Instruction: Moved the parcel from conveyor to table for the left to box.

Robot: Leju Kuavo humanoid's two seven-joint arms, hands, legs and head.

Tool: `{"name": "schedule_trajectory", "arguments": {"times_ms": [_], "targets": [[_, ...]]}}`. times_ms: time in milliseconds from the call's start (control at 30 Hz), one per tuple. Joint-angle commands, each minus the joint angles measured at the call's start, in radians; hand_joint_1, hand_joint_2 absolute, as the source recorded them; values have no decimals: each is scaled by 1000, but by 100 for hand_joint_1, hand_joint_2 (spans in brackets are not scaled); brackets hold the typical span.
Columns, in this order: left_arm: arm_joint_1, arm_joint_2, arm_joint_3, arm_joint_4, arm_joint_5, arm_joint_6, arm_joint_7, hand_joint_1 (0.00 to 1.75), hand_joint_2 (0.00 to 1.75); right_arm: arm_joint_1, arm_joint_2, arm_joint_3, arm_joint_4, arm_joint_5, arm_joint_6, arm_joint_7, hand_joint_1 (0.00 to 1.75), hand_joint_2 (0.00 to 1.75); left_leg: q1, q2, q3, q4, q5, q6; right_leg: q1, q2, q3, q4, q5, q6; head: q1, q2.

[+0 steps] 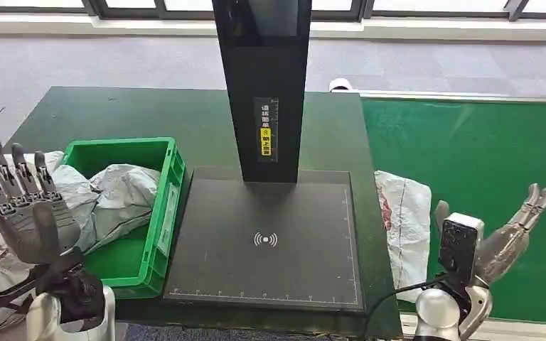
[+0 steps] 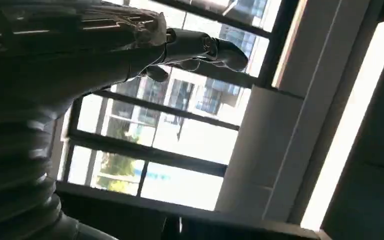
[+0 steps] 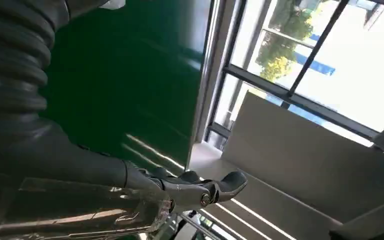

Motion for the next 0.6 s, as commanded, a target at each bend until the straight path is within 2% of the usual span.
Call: {"name": "schedule_trajectory", "arguments": {"times_ms": [33, 500, 533, 600], "targets": [[31, -2, -118, 26, -72, -90, 2, 0, 175, -96, -56, 8, 217, 38, 0, 60, 0, 175, 0, 3, 2, -3, 1, 2, 0, 4, 2, -4, 3, 1, 0, 0], [33, 0, -124, 29, -75, -94, 1, 0, 175, -96, -63, 12, 231, 40, 1, 68, 0, 175, 0, 1, 2, -2, 1, 1, 0, 2, 2, -3, 2, 1, 0, 0], [38, 4, -130, 31, -77, -105, 19, 0, 175, -106, -79, 13, 276, 90, 42, 173, 0, 175, 0, 1, 1, -2, 1, 1, 0, 2, 1, -3, 2, 1, 0, 0], [42, 0, -143, 46, -85, -110, 22, 0, 175, -135, -97, 2, 368, 81, 33, 169, 0, 175, 0, 1, 2, -2, 1, 1, 0, 2, 2, -3, 2, 1, 0, 0]]}}
